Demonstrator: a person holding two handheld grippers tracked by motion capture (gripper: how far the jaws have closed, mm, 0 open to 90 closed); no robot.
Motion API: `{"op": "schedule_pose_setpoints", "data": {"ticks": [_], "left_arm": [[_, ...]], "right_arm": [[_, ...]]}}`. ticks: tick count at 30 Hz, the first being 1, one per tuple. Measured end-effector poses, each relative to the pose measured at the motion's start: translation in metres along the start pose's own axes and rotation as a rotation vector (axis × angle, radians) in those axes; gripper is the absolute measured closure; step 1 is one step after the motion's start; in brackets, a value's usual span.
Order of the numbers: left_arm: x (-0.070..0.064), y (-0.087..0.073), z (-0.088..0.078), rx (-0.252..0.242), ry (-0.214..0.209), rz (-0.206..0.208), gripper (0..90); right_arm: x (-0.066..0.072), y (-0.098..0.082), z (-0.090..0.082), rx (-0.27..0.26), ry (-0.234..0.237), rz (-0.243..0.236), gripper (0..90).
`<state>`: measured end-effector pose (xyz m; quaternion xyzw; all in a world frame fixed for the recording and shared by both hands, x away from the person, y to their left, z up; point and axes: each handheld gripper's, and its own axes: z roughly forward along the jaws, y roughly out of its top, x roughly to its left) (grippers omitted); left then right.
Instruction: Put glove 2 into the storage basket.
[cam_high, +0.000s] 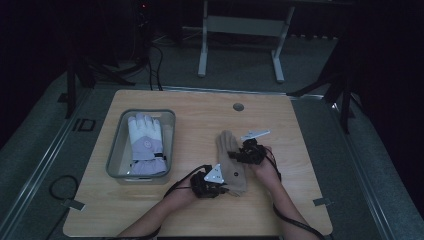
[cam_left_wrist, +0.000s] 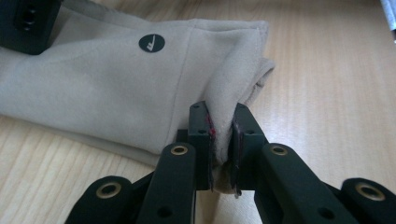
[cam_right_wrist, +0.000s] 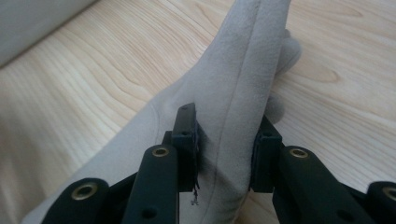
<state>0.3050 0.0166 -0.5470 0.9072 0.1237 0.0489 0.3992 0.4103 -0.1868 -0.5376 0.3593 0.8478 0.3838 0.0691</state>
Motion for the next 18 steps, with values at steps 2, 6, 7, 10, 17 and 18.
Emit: {"op": "schedule_pose_setpoints", "data": {"ticks": [2, 6, 7, 10, 17, 18], "left_arm": [[0.000, 0.000, -0.006, -0.007, -0.003, 0.002, 81.4], [0.000, 0.000, -0.020, -0.023, -0.009, -0.018, 81.5], [0.000, 0.000, -0.023, -0.030, -0.012, -0.025, 81.5], [-0.001, 0.002, -0.038, -0.018, 0.018, 0.008, 81.5], [-0.002, 0.009, -0.067, 0.020, 0.042, 0.058, 81.5], [-0.002, 0.009, -0.071, 0.026, 0.047, 0.063, 81.5]], "right_arm": [[0.002, 0.004, -0.002, -0.002, 0.012, -0.004, 69.6], [0.007, 0.010, -0.006, -0.034, 0.034, -0.004, 69.7], [0.009, 0.013, -0.008, -0.051, 0.051, 0.000, 69.7], [0.016, 0.022, -0.012, -0.061, 0.051, -0.017, 69.7], [0.036, 0.045, -0.014, -0.079, 0.044, -0.088, 69.7], [0.039, 0.049, -0.014, -0.081, 0.048, -0.097, 69.7]]}}
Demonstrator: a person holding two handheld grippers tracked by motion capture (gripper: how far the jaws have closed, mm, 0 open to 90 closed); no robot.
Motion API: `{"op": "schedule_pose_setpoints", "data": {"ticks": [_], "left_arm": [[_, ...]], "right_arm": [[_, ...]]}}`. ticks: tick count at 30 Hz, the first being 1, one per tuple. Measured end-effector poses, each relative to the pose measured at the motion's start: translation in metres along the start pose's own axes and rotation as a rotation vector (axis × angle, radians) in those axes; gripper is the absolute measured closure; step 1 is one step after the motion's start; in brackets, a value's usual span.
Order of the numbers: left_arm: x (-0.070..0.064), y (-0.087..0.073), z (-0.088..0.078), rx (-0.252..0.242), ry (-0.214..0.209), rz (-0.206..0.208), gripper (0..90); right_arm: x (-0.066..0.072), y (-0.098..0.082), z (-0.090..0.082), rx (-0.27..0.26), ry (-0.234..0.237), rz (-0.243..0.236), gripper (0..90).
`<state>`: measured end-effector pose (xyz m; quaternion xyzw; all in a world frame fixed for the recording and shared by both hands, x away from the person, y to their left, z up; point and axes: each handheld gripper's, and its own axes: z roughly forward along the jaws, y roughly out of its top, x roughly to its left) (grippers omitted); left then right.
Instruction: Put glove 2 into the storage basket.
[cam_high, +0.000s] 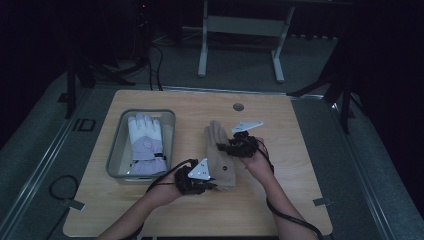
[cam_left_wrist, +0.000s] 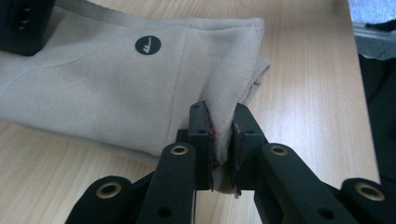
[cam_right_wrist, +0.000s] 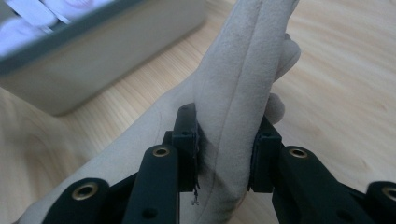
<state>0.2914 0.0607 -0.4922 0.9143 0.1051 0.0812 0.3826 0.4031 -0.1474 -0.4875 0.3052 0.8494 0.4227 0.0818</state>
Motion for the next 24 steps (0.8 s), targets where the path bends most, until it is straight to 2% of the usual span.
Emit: {"op": "schedule_pose_setpoints", "data": {"ticks": [3, 8, 13, 17, 24], "left_arm": [[0.001, 0.000, -0.013, 0.014, 0.007, 0.006, 81.4], [0.004, -0.004, -0.033, 0.016, 0.022, -0.012, 81.4], [0.007, -0.008, -0.052, 0.041, 0.047, -0.025, 81.4], [0.009, -0.012, -0.068, 0.042, 0.063, -0.037, 81.4], [0.014, -0.026, -0.090, 0.063, 0.093, -0.059, 81.4]], "right_arm": [[0.008, 0.013, 0.003, -0.008, 0.016, -0.022, 69.6], [0.022, 0.034, 0.009, -0.016, 0.033, -0.063, 69.6], [0.033, 0.055, 0.015, -0.040, 0.083, -0.074, 69.6], [0.044, 0.069, 0.025, -0.042, 0.082, -0.113, 69.5], [0.055, 0.088, 0.044, -0.037, 0.132, -0.114, 69.5]]}}
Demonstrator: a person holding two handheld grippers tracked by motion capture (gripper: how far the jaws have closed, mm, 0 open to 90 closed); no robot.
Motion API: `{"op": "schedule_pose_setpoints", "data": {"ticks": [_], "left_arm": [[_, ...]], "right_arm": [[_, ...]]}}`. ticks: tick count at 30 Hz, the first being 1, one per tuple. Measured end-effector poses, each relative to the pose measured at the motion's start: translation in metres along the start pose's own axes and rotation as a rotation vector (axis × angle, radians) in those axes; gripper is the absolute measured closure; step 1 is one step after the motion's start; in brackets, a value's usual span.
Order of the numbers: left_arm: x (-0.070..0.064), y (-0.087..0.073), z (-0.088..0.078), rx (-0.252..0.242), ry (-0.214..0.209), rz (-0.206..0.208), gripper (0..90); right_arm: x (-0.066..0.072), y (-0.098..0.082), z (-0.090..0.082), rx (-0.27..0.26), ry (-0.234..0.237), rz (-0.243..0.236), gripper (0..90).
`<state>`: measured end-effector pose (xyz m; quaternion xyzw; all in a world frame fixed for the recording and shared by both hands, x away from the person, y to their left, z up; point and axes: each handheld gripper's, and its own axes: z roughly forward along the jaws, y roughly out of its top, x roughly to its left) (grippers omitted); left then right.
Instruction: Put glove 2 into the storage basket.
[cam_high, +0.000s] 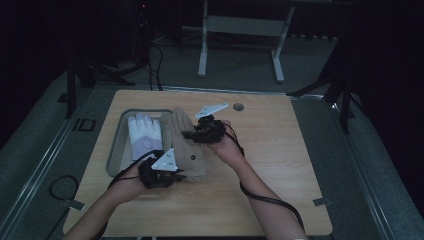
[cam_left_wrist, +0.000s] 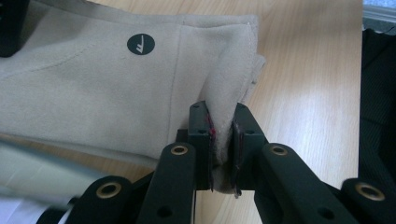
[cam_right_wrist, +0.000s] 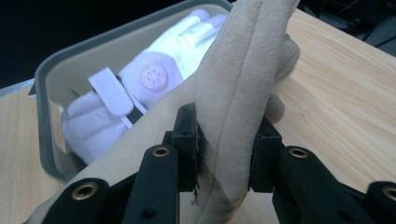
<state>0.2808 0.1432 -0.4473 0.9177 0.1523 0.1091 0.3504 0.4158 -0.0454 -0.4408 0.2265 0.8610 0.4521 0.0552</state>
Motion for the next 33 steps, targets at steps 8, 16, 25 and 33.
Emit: {"op": "schedule_pose_setpoints", "data": {"ticks": [8, 16, 25, 33], "left_arm": [[0.010, -0.016, -0.022, 0.026, 0.043, -0.038, 81.4], [0.021, -0.039, -0.044, 0.033, 0.088, -0.090, 81.3], [0.031, -0.066, -0.058, 0.042, 0.130, -0.149, 81.3], [0.041, -0.079, -0.049, 0.083, 0.132, -0.182, 81.3]], "right_arm": [[0.014, 0.030, 0.027, 0.013, 0.016, -0.044, 69.5], [0.025, 0.053, 0.060, 0.029, 0.051, -0.064, 69.4], [0.039, 0.075, 0.098, 0.048, 0.083, -0.102, 69.4], [0.037, 0.075, 0.125, 0.075, 0.084, -0.079, 69.1]]}}
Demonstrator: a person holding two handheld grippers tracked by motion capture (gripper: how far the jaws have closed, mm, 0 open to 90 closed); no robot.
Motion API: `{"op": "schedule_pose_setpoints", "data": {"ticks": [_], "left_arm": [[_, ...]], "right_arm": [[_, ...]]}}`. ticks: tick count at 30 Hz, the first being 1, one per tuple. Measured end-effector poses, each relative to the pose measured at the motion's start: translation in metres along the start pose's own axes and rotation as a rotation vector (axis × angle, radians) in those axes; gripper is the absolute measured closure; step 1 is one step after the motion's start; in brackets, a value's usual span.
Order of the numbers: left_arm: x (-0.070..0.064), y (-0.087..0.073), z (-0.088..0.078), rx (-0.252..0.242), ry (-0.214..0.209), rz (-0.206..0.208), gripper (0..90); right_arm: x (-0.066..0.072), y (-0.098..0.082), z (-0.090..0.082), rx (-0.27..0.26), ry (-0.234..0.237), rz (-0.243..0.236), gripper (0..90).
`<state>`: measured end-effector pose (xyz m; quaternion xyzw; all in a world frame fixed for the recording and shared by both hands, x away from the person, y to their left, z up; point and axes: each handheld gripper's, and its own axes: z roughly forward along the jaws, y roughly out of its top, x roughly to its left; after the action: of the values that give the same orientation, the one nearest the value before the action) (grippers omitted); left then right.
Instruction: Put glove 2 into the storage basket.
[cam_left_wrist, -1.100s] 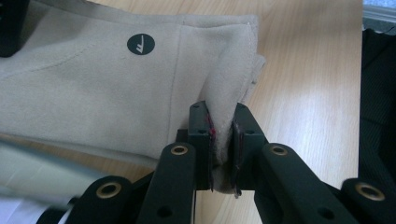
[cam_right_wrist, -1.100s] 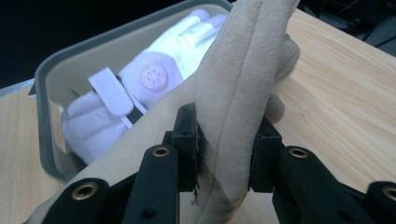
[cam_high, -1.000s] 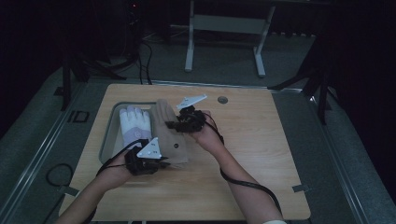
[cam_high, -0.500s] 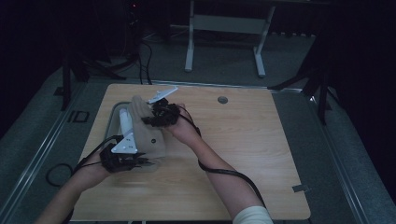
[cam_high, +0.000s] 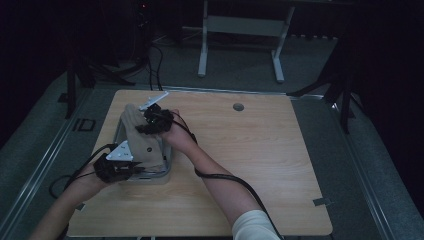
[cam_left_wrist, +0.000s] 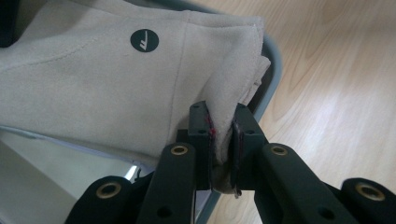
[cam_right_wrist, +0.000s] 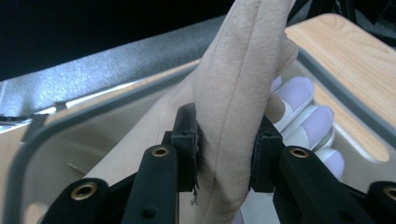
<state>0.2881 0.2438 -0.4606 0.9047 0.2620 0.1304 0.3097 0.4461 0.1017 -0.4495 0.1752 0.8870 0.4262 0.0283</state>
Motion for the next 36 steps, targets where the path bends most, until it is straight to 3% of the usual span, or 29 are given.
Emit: {"op": "schedule_pose_setpoints", "data": {"ticks": [8, 15, 17, 22, 25, 28, 29, 31, 36], "left_arm": [[0.006, -0.004, 0.011, -0.011, -0.019, -0.039, 81.2], [0.011, -0.006, 0.017, 0.008, -0.044, -0.064, 81.0], [0.012, -0.007, 0.017, 0.004, -0.054, -0.076, 80.6], [0.011, -0.008, 0.014, -0.020, -0.037, -0.070, 76.5], [0.011, -0.006, 0.008, -0.051, -0.021, -0.087, 62.3], [0.010, -0.003, 0.003, -0.099, -0.010, -0.140, 40.7], [0.010, -0.002, 0.001, -0.122, -0.021, -0.159, 34.9], [0.007, 0.001, -0.002, -0.156, -0.043, -0.158, 22.7], [-0.003, 0.012, -0.002, -0.215, -0.057, -0.151, 14.7]], "right_arm": [[-0.011, -0.016, 0.016, 0.054, -0.036, 0.016, 68.0], [-0.017, -0.026, 0.023, 0.064, -0.023, 0.062, 66.0], [-0.019, -0.026, 0.022, 0.060, -0.017, 0.089, 60.8], [-0.021, -0.021, 0.006, 0.041, -0.024, 0.081, 39.9], [-0.023, -0.019, -0.008, 0.021, -0.021, 0.091, 30.4], [-0.023, -0.019, -0.021, 0.002, 0.006, 0.085, 22.1], [-0.023, -0.019, -0.025, -0.006, 0.017, 0.094, 22.0], [-0.020, -0.021, -0.032, -0.015, 0.019, 0.077, 19.7], [-0.011, -0.027, -0.044, -0.016, 0.015, 0.022, 17.4]]}}
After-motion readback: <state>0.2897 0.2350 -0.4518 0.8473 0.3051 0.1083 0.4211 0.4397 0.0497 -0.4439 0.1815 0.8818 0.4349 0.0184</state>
